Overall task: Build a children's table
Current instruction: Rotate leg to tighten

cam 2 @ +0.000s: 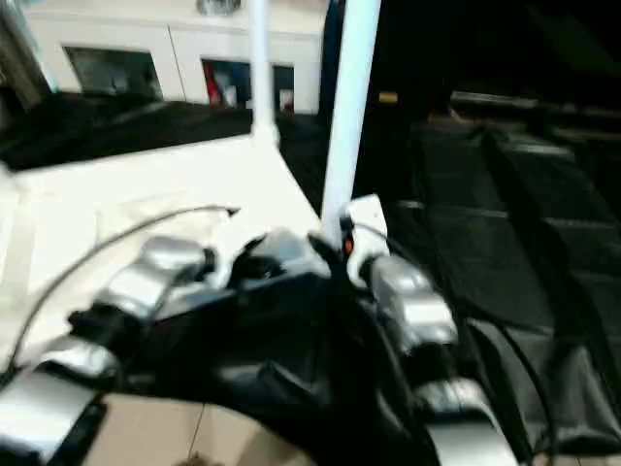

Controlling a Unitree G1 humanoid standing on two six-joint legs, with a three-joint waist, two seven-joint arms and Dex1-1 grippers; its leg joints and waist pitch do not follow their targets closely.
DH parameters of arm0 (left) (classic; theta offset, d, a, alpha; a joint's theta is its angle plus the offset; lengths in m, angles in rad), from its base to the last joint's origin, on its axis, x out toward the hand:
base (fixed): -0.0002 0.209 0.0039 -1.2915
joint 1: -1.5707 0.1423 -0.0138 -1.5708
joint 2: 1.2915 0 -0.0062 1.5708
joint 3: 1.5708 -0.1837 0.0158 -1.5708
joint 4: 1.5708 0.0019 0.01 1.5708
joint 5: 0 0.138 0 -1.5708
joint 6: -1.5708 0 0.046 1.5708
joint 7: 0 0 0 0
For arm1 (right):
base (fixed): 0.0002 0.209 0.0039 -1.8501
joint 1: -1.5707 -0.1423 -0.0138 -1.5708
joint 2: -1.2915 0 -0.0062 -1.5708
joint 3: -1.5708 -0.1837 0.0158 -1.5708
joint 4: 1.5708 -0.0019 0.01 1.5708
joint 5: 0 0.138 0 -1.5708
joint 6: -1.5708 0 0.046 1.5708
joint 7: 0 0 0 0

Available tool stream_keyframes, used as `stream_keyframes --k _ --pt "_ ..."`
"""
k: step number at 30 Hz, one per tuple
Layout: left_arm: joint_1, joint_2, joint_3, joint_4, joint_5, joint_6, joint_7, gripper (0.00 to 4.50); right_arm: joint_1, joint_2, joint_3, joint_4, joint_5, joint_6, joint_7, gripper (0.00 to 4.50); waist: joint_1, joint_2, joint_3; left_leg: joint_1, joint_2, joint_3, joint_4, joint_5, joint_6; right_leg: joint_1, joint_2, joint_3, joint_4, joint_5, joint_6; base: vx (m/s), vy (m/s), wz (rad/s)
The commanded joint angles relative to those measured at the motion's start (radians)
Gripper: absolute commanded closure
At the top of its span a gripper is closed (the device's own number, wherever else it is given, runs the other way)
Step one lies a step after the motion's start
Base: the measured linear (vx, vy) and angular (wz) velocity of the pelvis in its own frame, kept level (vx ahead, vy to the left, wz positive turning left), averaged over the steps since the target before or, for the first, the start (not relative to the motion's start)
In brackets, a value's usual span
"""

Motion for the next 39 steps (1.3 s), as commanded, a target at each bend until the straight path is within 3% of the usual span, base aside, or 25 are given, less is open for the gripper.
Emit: stream_keyframes --k 1,4,11,16,18,21,27,30,39 --pt "-0.058 -0.059 0.013 -0.019 -0.012 -0.024 0.063 4.5 0.006 0.091 0.096 0.047 -0.009 0.005 0.061 1.82 0.0 -0.001 -0.071 0.0 0.038 -0.014 -0.071 -0.165 0.03 0.056 -0.079 0.063 -0.081 -0.313 -0.146 0.0 0.0 0.0" --pt "-0.046 -0.054 -0.003 -0.033 -0.014 -0.054 0.019 4.5 0.002 0.095 0.099 0.033 -0.002 -0.008 0.129 1.13 0.0 -0.004 -0.072 -0.002 0.04 -0.013 -0.072 -0.149 0.045 0.059 -0.078 0.064 -0.075 -0.263 -0.163 0.0 0.0 0.0" --pt "0.011 0.014 -0.031 -0.097 -0.03 -0.095 -0.131 4.5 0.025 -0.009 0.134 -0.012 0.012 -0.03 0.304 0.56 -0.006 -0.003 -0.073 -0.006 0.042 -0.013 -0.07 -0.144 0.064 0.065 -0.08 0.065 -0.069 -0.23 -0.185 0.0 0.0 0.0" --pt "0.045 0.059 -0.042 -0.143 -0.062 -0.114 -0.26 4.5 0.063 -0.099 0.157 -0.087 0.034 -0.02 0.478 0.56 -0.007 0.001 -0.075 -0.005 0.046 -0.012 -0.068 -0.122 0.09 0.065 -0.078 0.067 -0.059 -0.152 -0.22 0.0 0.0 0.0" --pt "0.06 0.079 -0.044 -0.166 -0.078 -0.124 -0.319 4.5 0.074 -0.139 0.166 -0.116 0.034 -0.011 0.556 0.56 -0.006 0.001 -0.073 -0.004 0.046 -0.011 -0.068 -0.129 0.091 0.063 -0.077 0.066 -0.06 -0.159 -0.228 0.0 0.0 0.0" --pt "0.081 0.123 -0.056 -0.198 -0.092 -0.141 -0.41 4.5 0.101 -0.224 0.2 -0.177 0.043 -0.005 0.694 0.56 0.014 0.001 -0.071 -0.002 0.05 -0.007 -0.068 -0.147 0.093 0.061 -0.076 0.066 -0.063 -0.198 -0.211 0.0 0.0 0.0" --pt "0.102 0.18 -0.068 -0.216 -0.087 -0.159 -0.475 4.5 0.134 -0.296 0.244 -0.234 0.039 -0.022 0.801 0.56 0.024 -0.002 -0.068 0.003 0.049 -0.008 -0.07 -0.174 0.066 0.055 -0.079 0.067 -0.075 -0.301 -0.173 0.0 0.0 0.0" --pt "0.111 0.198 -0.07 -0.226 -0.089 -0.16 -0.502 4.5 0.141 -0.302 0.242 -0.248 0.047 -0.01 0.82 0.56 0.025 -0.003 -0.069 0.0 0.049 -0.01 -0.071 -0.167 0.064 0.057 -0.079 0.065 -0.073 -0.302 -0.169 0.0 0.0 0.0" --pt "0.127 0.216 -0.071 -0.242 -0.094 -0.152 -0.521 4.5 0.153 -0.295 0.247 -0.272 0.074 0.027 0.847 1.27 0.031 -0.003 -0.07 0.0 0.049 -0.009 -0.071 -0.148 0.061 0.056 -0.079 0.066 -0.068 -0.262 -0.182 0.0 0.0 0.0"
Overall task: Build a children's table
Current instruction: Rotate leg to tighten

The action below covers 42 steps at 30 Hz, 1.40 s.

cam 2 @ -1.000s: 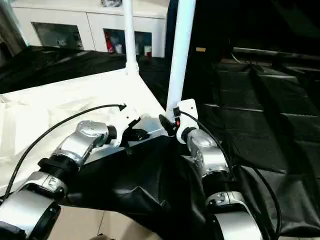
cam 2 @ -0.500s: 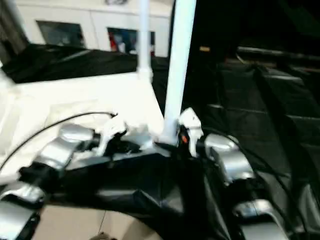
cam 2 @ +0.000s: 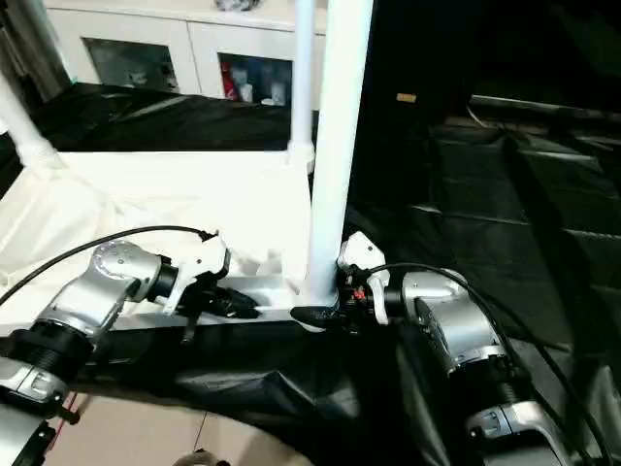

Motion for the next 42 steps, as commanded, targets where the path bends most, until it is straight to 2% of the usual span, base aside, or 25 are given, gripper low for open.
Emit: stream_keyframes --k 1,3,8,9,10,12,13,14,16,17,19,21,22,23,25,31,35,40,42 --pt "-0.015 -0.019 -0.009 -0.042 -0.023 -0.018 0.007 4.5 0.005 0.014 0.031 -0.019 0.017 0.011 0.016 1.36 -0.003 -0.003 -0.071 0.004 0.048 -0.01 -0.07 -0.149 0.058 0.058 -0.079 0.066 -0.069 -0.266 -0.177 0.0 0.0 0.0" --pt "-0.021 -0.034 0.0 -0.035 -0.024 -0.004 0.036 4.5 0.009 0.038 0.025 -0.007 0.011 0.01 -0.027 1.58 -0.002 -0.003 -0.071 0.003 0.048 -0.01 -0.07 -0.147 0.057 0.058 -0.079 0.066 -0.069 -0.271 -0.173 0.0 0.0 0.0" --pt "-0.044 -0.077 0.026 -0.007 -0.007 0.028 0.14 4.5 0.003 0.104 -0.003 0.039 -0.021 0.012 -0.175 1.74 -0.008 -0.004 -0.069 0.004 0.046 -0.012 -0.072 -0.164 0.04 0.057 -0.08 0.066 -0.076 -0.313 -0.16 0.0 0.0 0.0" --pt "-0.071 -0.113 0.044 0.025 0.004 0.055 0.225 4.5 -0.023 0.16 -0.032 0.108 -0.054 0.01 -0.332 1.76 -0.012 -0.005 -0.068 0.005 0.044 -0.013 -0.073 -0.169 0.027 0.056 -0.081 0.065 -0.079 -0.342 -0.149 0.0 0.0 0.0" --pt "-0.071 -0.113 0.044 0.025 0.004 0.055 0.225 4.5 -0.023 0.16 -0.032 0.108 -0.054 0.01 -0.332 1.77 -0.017 -0.003 -0.063 0.007 0.043 -0.011 -0.075 -0.183 0.022 0.05 -0.079 0.064 -0.084 -0.368 -0.146 0.0 0.0 0.0" --pt "-0.118 -0.167 0.065 0.083 0.025 0.089 0.361 4.5 -0.06 0.234 -0.077 0.188 -0.058 0.016 -0.493 1.78 -0.029 -0.005 -0.064 0.013 0.039 -0.016 -0.075 -0.214 0.001 0.051 -0.081 0.06 -0.095 -0.454 -0.115 0.0 0.0 0.0" --pt "-0.133 -0.185 0.071 0.104 0.03 0.099 0.404 4.5 -0.074 0.257 -0.091 0.211 -0.057 0.019 -0.54 1.78 -0.031 -0.005 -0.064 0.012 0.038 -0.016 -0.074 -0.214 0.003 0.051 -0.082 0.06 -0.097 -0.456 -0.113 0.0 0.0 0.0" --pt "-0.169 -0.225 0.091 0.15 0.036 0.119 0.506 4.5 -0.113 0.304 -0.115 0.277 -0.064 0.007 -0.657 1.78 -0.035 -0.003 -0.065 0.009 0.038 -0.016 -0.073 -0.207 0.005 0.052 -0.082 0.06 -0.097 -0.446 -0.112 0.0 0.0 0.0" --pt "-0.174 -0.232 0.093 0.156 0.037 0.122 0.522 4.5 -0.121 0.312 -0.116 0.288 -0.065 0.005 -0.67 1.78 -0.038 -0.003 -0.065 0.011 0.037 -0.016 -0.073 -0.209 0.003 0.049 -0.08 0.06 -0.097 -0.443 -0.114 0.0 0.0 0.0" --pt "-0.199 -0.261 0.103 0.184 0.042 0.132 0.591 4.5 -0.157 0.346 -0.121 0.337 -0.069 -0.006 -0.724 1.78 -0.039 -0.002 -0.07 0.009 0.037 -0.015 -0.071 -0.19 0.009 0.051 -0.081 0.062 -0.091 -0.392 -0.128 0.0 0.0 0.0" --pt "-0.211 -0.277 0.103 0.195 0.048 0.131 0.616 4.5 -0.174 0.371 -0.117 0.35 -0.072 -0.024 -0.723 1.78 -0.036 -0.003 -0.072 0.005 0.036 -0.014 -0.07 -0.166 0.023 0.056 -0.08 0.063 -0.084 -0.332 -0.144 0.0 0.0 0.0" --pt "-0.219 -0.293 0.102 0.203 0.056 0.116 0.621 4.5 -0.194 0.398 -0.117 0.366 -0.081 -0.052 -0.729 1.78 -0.034 -0.003 -0.077 -0.001 0.037 -0.013 -0.068 -0.121 0.044 0.062 -0.079 0.065 -0.07 -0.241 -0.167 0.0 0.0 0.0" --pt "-0.222 -0.299 0.1 0.208 0.058 0.108 0.619 4.5 -0.201 0.407 -0.119 0.376 -0.084 -0.06 -0.73 1.78 -0.034 -0.003 -0.077 -0.001 0.037 -0.013 -0.068 -0.121 0.044 0.062 -0.079 0.065 -0.07 -0.241 -0.167 0.0 0.0 0.0" --pt "-0.217 -0.303 0.09 0.201 0.057 0.096 0.59 4.5 -0.209 0.418 -0.12 0.38 -0.079 -0.074 -0.701 1.43 -0.032 -0.003 -0.077 0.001 0.038 -0.011 -0.067 -0.105 0.057 0.061 -0.079 0.066 -0.066 -0.203 -0.184 0.0 0.0 0.0" --pt "-0.206 -0.301 0.081 0.187 0.05 0.085 0.554 4.5 -0.208 0.421 -0.128 0.376 -0.059 -0.07 -0.671 1.08 -0.031 -0.002 -0.077 0.001 0.041 -0.012 -0.068 -0.099 0.065 0.062 -0.078 0.065 -0.062 -0.177 -0.196 0.0 0.0 0.0" --pt "-0.16 -0.261 0.055 0.144 0.035 0.049 0.452 4.5 -0.181 0.366 -0.1 0.339 -0.059 -0.082 -0.57 0.61 -0.036 -0.003 -0.074 -0.001 0.041 -0.012 -0.07 -0.132 0.067 0.066 -0.081 0.066 -0.067 -0.213 -0.194 0.0 0.0 0.0" --pt "-0.137 -0.232 0.05 0.123 0.031 0.033 0.389 4.5 -0.154 0.304 -0.076 0.292 -0.075 -0.102 -0.486 0.21 -0.041 -0.003 -0.074 0.0 0.042 -0.012 -0.069 -0.128 0.074 0.065 -0.079 0.066 -0.064 -0.19 -0.206 0.0 0.0 0.0" --pt "-0.109 -0.193 0.039 0.089 0.015 0.018 0.298 4.5 -0.12 0.221 -0.062 0.204 -0.05 -0.103 -0.346 0.21 -0.041 -0.002 -0.072 0.0 0.044 -0.01 -0.069 -0.14 0.083 0.065 -0.079 0.066 -0.066 -0.206 -0.209 0.0 0.0 0.0" --pt "-0.095 -0.172 0.034 0.07 0.007 0.009 0.25 4.5 -0.103 0.179 -0.056 0.161 -0.043 -0.101 -0.277 0.21 -0.035 -0.003 -0.071 -0.001 0.045 -0.01 -0.068 -0.143 0.087 0.066 -0.079 0.067 -0.067 -0.218 -0.202 0.0 0.0 0.0"
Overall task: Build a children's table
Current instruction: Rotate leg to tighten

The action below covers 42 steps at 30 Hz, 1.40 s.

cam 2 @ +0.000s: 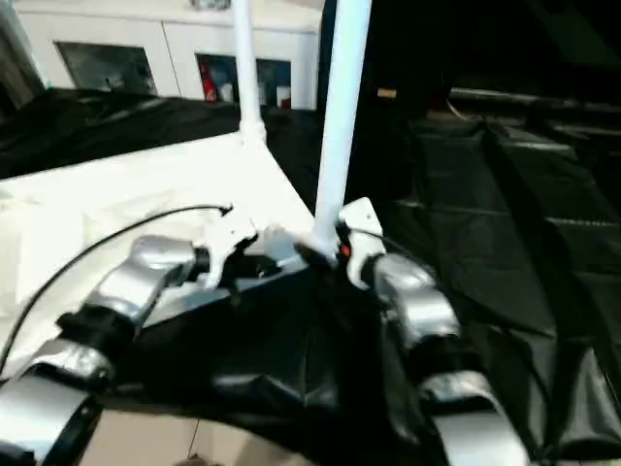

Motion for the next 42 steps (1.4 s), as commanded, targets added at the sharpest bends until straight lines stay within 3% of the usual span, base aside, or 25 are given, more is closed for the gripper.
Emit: stream_keyframes --k 1,9,27,31,33,36,37,38,40,41,42 --pt "-0.006 -0.018 -0.031 -0.077 -0.047 -0.049 -0.09 4.5 0.009 0.002 0.073 -0.084 0.035 0.006 0.135 0.21 0.006 -0.002 -0.072 0.0 0.048 -0.01 -0.067 -0.136 0.09 0.065 -0.077 0.066 -0.065 -0.207 -0.204 0.0 0.0 0.0" --pt "0.045 0.065 -0.041 -0.152 -0.076 -0.051 -0.232 4.5 0.066 -0.118 0.094 -0.204 0.071 0.063 0.306 0.21 0.028 -0.001 -0.069 0.002 0.05 -0.009 -0.069 -0.155 0.078 0.061 -0.079 0.066 -0.068 -0.256 -0.189 0.0 0.0 0.0" --pt "0.082 0.105 -0.035 -0.188 -0.074 -0.038 -0.246 4.5 0.107 -0.147 0.113 -0.25 0.078 0.103 0.333 1.77 0.034 -0.005 -0.072 0.002 0.049 -0.01 -0.069 -0.133 0.066 0.06 -0.077 0.066 -0.064 -0.239 -0.182 0.0 0.0 0.0" --pt "0.07 0.08 -0.025 -0.169 -0.071 -0.019 -0.188 4.5 0.119 -0.114 0.097 -0.241 0.088 0.111 0.286 1.82 0.033 -0.006 -0.07 0.001 0.048 -0.01 -0.069 -0.139 0.062 0.059 -0.079 0.066 -0.068 -0.267 -0.173 0.0 0.0 0.0" --pt "0.037 0.022 -0.004 -0.132 -0.06 0.008 -0.077 4.5 0.121 -0.042 0.067 -0.198 0.078 0.12 0.151 1.83 0.031 -0.007 -0.068 0.009 0.045 -0.01 -0.069 -0.157 0.044 0.054 -0.08 0.065 -0.077 -0.316 -0.162 0.0 0.0 0.0" --pt "0.005 -0.022 0.015 -0.094 -0.049 0.031 0.019 4.5 0.113 0.009 0.052 -0.167 0.064 0.133 0.052 1.84 0.025 -0.008 -0.066 0.008 0.043 -0.011 -0.072 -0.168 0.033 0.055 -0.079 0.063 -0.083 -0.354 -0.145 0.0 0.0 0.0" --pt "-0.033 -0.063 0.022 -0.046 -0.03 0.042 0.103 4.5 0.095 0.071 0.031 -0.122 0.054 0.141 -0.064 1.84 0.023 -0.009 -0.066 0.009 0.042 -0.012 -0.072 -0.182 0.032 0.056 -0.08 0.062 -0.087 -0.382 -0.134 0.0 0.0 0.0" --pt "-0.056 -0.088 0.025 -0.019 -0.023 0.053 0.147 4.5 0.082 0.11 0.019 -0.094 0.046 0.145 -0.137 1.84 0.017 -0.007 -0.063 0.011 0.041 -0.012 -0.074 -0.191 0.023 0.049 -0.078 0.062 -0.092 -0.405 -0.126 0.0 0.0 0.0" --pt "-0.072 -0.106 0.028 -0.001 -0.02 0.062 0.176 4.5 0.073 0.137 0.012 -0.074 0.041 0.149 -0.187 1.85 0.012 -0.008 -0.067 0.011 0.037 -0.014 -0.073 -0.191 0.012 0.054 -0.08 0.06 -0.094 -0.431 -0.111 0.0 0.0 0.0" --pt "-0.086 -0.123 0.032 0.013 -0.018 0.068 0.207 4.5 0.061 0.163 0.006 -0.053 0.037 0.154 -0.23 1.85 0.009 -0.003 -0.063 0.01 0.037 -0.014 -0.073 -0.202 0.019 0.051 -0.08 0.06 -0.1 -0.44 -0.107 0.0 0.0 0.0" --pt "-0.099 -0.141 0.034 0.026 -0.016 0.071 0.235 4.5 0.042 0.193 0.0 -0.025 0.03 0.159 -0.282 1.85 0.01 0.0 -0.066 0.008 0.038 -0.017 -0.073 -0.201 0.02 0.057 -0.082 0.059 -0.097 -0.432 -0.105 0.0 0.0 0.0"
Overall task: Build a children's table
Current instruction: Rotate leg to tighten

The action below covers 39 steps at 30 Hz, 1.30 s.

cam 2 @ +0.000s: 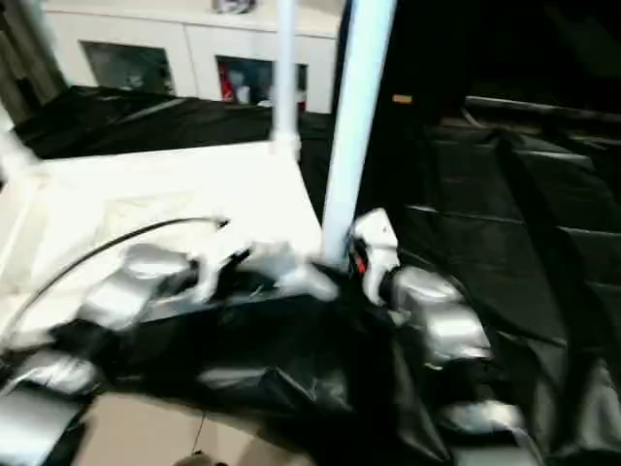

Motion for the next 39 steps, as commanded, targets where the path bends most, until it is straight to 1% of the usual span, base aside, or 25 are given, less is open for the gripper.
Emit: stream_keyframes --k 1,3,4,5,6,7,8,9,10,13,14,15,18,19,20,22,23,24,25,26,29,33,35,36,39 --pt "-0.079 -0.079 0.031 -0.002 -0.015 -0.004 0.129 4.5 -0.01 0.119 0.084 0.079 -0.004 0.046 -0.036 1.85 -0.003 0.002 -0.066 0.004 0.039 -0.017 -0.075 -0.196 0.02 0.05 -0.079 0.06 -0.095 -0.417 -0.113 0.0 0.0 0.0" --pt "-0.09 -0.097 0.027 0.012 -0.009 -0.016 0.151 4.5 -0.041 0.15 0.099 0.119 -0.031 0.019 -0.065 1.85 -0.008 0.0 -0.066 0.005 0.038 -0.016 -0.075 -0.201 0.017 0.049 -0.076 0.059 -0.094 -0.401 -0.12 0.0 0.0 0.0" --pt "-0.092 -0.1 0.025 0.013 -0.008 -0.022 0.151 4.5 -0.054 0.155 0.11 0.131 -0.041 0.007 -0.062 1.85 -0.009 0.003 -0.068 0.003 0.038 -0.016 -0.074 -0.196 0.019 0.052 -0.078 0.06 -0.091 -0.378 -0.128 0.0 0.0 0.0" --pt "-0.089 -0.097 0.018 0.009 -0.005 -0.043 0.127 4.5 -0.067 0.162 0.111 0.136 -0.034 -0.009 -0.038 1.85 -0.009 0.002 -0.069 0.0 0.038 -0.016 -0.074 -0.184 0.031 0.054 -0.078 0.062 -0.087 -0.342 -0.139 0.0 0.0 0.0" --pt "-0.087 -0.095 0.016 0.006 -0.006 -0.046 0.119 4.5 -0.069 0.163 0.108 0.134 -0.029 -0.008 -0.031 1.5 -0.01 0.002 -0.069 -0.001 0.039 -0.016 -0.074 -0.179 0.034 0.055 -0.077 0.062 -0.085 -0.329 -0.143 0.0 0.0 0.0" --pt "-0.083 -0.093 0.015 0.002 -0.006 -0.051 0.108 4.5 -0.071 0.165 0.104 0.132 -0.022 -0.008 -0.02 1.29 -0.01 0.003 -0.069 0.0 0.04 -0.016 -0.074 -0.177 0.038 0.055 -0.077 0.062 -0.084 -0.317 -0.147 0.0 0.0 0.0" --pt "-0.081 -0.091 0.014 0.002 -0.006 -0.056 0.098 4.5 -0.073 0.167 0.098 0.13 -0.016 -0.007 -0.012 1.29 -0.01 0.002 -0.071 0.0 0.04 -0.015 -0.073 -0.169 0.041 0.056 -0.076 0.063 -0.08 -0.291 -0.156 0.0 0.0 0.0" --pt "-0.072 -0.081 0.007 -0.007 -0.008 -0.073 0.064 4.5 -0.072 0.16 0.098 0.118 -0.007 -0.002 0.024 1.13 -0.009 -0.001 -0.07 -0.001 0.04 -0.015 -0.074 -0.165 0.048 0.057 -0.076 0.063 -0.078 -0.279 -0.165 0.0 0.0 0.0" --pt "-0.06 -0.065 -0.001 -0.02 -0.011 -0.074 0.034 4.5 -0.066 0.142 0.107 0.099 0.001 0.001 0.067 1.06 -0.011 0.0 -0.071 -0.005 0.04 -0.015 -0.073 -0.162 0.052 0.06 -0.077 0.063 -0.075 -0.269 -0.169 0.0 0.0 0.0" --pt "-0.039 -0.034 -0.014 -0.038 -0.019 -0.093 -0.024 4.5 -0.054 0.097 0.126 0.074 0.001 -0.007 0.147 0.91 -0.017 -0.001 -0.072 -0.004 0.042 -0.015 -0.073 -0.157 0.061 0.059 -0.078 0.064 -0.072 -0.246 -0.18 0.0 0.0 0.0" --pt "-0.027 -0.017 -0.02 -0.052 -0.023 -0.094 -0.059 4.5 -0.046 0.064 0.139 0.061 -0.006 -0.02 0.191 0.63 -0.018 -0.001 -0.073 -0.004 0.041 -0.014 -0.071 -0.145 0.068 0.062 -0.077 0.065 -0.069 -0.222 -0.19 0.0 0.0 0.0" --pt "-0.021 -0.009 -0.022 -0.059 -0.025 -0.102 -0.076 4.5 -0.043 0.05 0.143 0.055 -0.006 -0.021 0.21 0.63 -0.019 0.0 -0.073 -0.007 0.044 -0.014 -0.071 -0.135 0.075 0.062 -0.077 0.066 -0.065 -0.195 -0.2 0.0 0.0 0.0" --pt "-0.002 0.015 -0.03 -0.083 -0.039 -0.11 -0.141 4.5 -0.027 0.006 0.149 0.024 0.013 -0.02 0.286 0.63 -0.021 0.001 -0.074 -0.006 0.045 -0.014 -0.069 -0.13 0.086 0.064 -0.077 0.066 -0.062 -0.169 -0.216 0.0 0.0 0.0" --pt "0.016 0.037 -0.037 -0.103 -0.048 -0.132 -0.197 4.5 -0.012 -0.042 0.155 -0.011 0.036 -0.007 0.362 0.63 -0.019 0.0 -0.074 -0.007 0.045 -0.013 -0.068 -0.123 0.092 0.065 -0.078 0.066 -0.06 -0.158 -0.222 0.0 0.0 0.0" --pt "0.022 0.046 -0.039 -0.109 -0.052 -0.136 -0.218 4.5 -0.004 -0.063 0.155 -0.028 0.045 0.004 0.399 0.63 -0.014 0.002 -0.073 -0.006 0.048 -0.01 -0.067 -0.12 0.105 0.064 -0.073 0.065 -0.059 -0.141 -0.228 0.0 0.0 0.0" --pt "0.037 0.072 -0.045 -0.122 -0.057 -0.153 -0.267 4.5 0.014 -0.115 0.164 -0.067 0.06 0.017 0.479 0.63 -0.012 0.003 -0.073 -0.006 0.048 -0.011 -0.067 -0.121 0.106 0.064 -0.073 0.065 -0.058 -0.143 -0.228 0.0 0.0 0.0" --pt "0.041 0.081 -0.048 -0.125 -0.058 -0.16 -0.282 4.5 0.02 -0.131 0.167 -0.079 0.063 0.02 0.504 0.63 -0.003 0.004 -0.072 -0.004 0.051 -0.009 -0.067 -0.129 0.108 0.061 -0.074 0.065 -0.059 -0.155 -0.229 0.0 0.0 0.0" --pt "0.047 0.094 -0.048 -0.129 -0.061 -0.162 -0.303 4.5 0.03 -0.159 0.173 -0.094 0.059 0.015 0.543 0.63 0.0 0.007 -0.072 -0.003 0.052 -0.009 -0.067 -0.136 0.104 0.06 -0.075 0.065 -0.06 -0.167 -0.227 0.0 0.0 0.0" --pt "0.047 0.094 -0.048 -0.129 -0.061 -0.162 -0.304 4.5 0.03 -0.159 0.173 -0.094 0.059 0.015 0.544 0.63 0.006 0.004 -0.072 0.001 0.052 -0.008 -0.067 -0.151 0.094 0.057 -0.076 0.065 -0.064 -0.196 -0.221 0.0 0.0 0.0" --pt "0.055 0.112 -0.046 -0.136 -0.067 -0.162 -0.333 4.5 0.041 -0.195 0.184 -0.1 0.045 0.008 0.591 0.63 0.013 0.004 -0.069 0.005 0.05 -0.006 -0.068 -0.171 0.078 0.054 -0.075 0.066 -0.07 -0.24 -0.21 0.0 0.0 0.0" --pt "0.067 0.138 -0.046 -0.151 -0.071 -0.163 -0.37 4.5 0.05 -0.23 0.191 -0.1 0.032 -0.003 0.634 0.63 0.016 0.004 -0.069 0.003 0.051 -0.009 -0.071 -0.177 0.067 0.055 -0.077 0.065 -0.072 -0.274 -0.194 0.0 0.0 0.0" --pt "0.079 0.166 -0.047 -0.166 -0.078 -0.162 -0.408 4.5 0.049 -0.25 0.197 -0.104 0.043 0.004 0.646 0.89 0.016 0.004 -0.07 0.0 0.051 -0.011 -0.071 -0.168 0.06 0.056 -0.077 0.065 -0.07 -0.269 -0.189 0.0 0.0 0.0" --pt "0.082 0.173 -0.047 -0.168 -0.078 -0.166 -0.414 4.5 0.049 -0.252 0.2 -0.11 0.044 0.003 0.65 1.21 0.016 0.003 -0.071 -0.001 0.05 -0.01 -0.071 -0.154 0.062 0.055 -0.075 0.065 -0.067 -0.247 -0.193 0.0 0.0 0.0" --pt "0.082 0.174 -0.046 -0.168 -0.078 -0.167 -0.416 4.5 0.047 -0.249 0.198 -0.111 0.049 0.007 0.651 1.21 0.017 0.004 -0.072 0.0 0.05 -0.01 -0.07 -0.153 0.063 0.056 -0.076 0.065 -0.066 -0.242 -0.196 0.0 0.0 0.0" --pt "0.083 0.178 -0.047 -0.167 -0.077 -0.167 -0.417 4.5 0.046 -0.241 0.2 -0.116 0.06 0.015 0.659 1.47 0.017 0.003 -0.072 -0.001 0.05 -0.01 -0.069 -0.146 0.065 0.056 -0.076 0.065 -0.065 -0.233 -0.198 0.0 0.0 0.0"
